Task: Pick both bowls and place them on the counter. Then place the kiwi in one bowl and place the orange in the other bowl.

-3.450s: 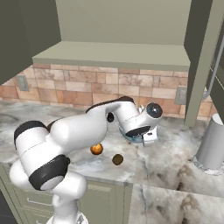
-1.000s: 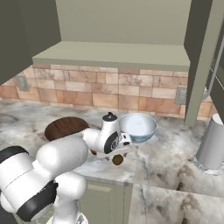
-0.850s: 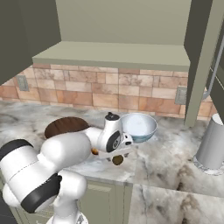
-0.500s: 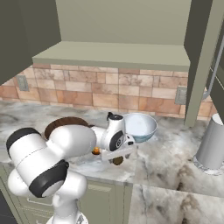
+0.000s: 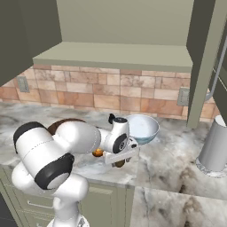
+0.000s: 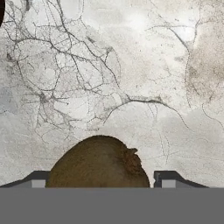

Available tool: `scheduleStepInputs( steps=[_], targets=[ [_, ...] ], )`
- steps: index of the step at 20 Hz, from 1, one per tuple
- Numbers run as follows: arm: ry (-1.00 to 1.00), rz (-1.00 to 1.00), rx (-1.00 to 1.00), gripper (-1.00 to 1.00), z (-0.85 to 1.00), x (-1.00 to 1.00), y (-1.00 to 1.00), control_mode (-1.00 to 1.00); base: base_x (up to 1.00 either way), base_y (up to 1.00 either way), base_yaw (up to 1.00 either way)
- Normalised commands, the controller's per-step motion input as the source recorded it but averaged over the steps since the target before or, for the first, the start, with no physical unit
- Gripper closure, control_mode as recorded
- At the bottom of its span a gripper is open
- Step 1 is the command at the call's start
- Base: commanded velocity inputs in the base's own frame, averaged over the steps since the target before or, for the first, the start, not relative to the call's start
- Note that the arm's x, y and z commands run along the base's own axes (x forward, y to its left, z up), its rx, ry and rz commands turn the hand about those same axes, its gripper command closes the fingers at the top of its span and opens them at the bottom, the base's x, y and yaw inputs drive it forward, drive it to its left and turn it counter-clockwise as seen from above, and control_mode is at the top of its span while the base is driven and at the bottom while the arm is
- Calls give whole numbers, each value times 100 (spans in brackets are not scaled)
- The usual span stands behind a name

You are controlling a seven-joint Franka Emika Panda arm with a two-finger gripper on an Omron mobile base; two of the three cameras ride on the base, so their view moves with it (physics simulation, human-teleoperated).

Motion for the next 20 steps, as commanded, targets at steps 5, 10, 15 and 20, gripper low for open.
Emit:
scheduleStepInputs(
  steps=[5,10,15,20],
  targets=[
    [0,8,0,100,3,-2,0,-100,0,0,0],
    [0,5,2,100,30,-23,0,-100,0,0,0],
    [0,0,5,100,54,-22,0,-100,0,0,0],
    [-4,-6,7,100,65,-12,0,-100,0,0,0]
  ],
)
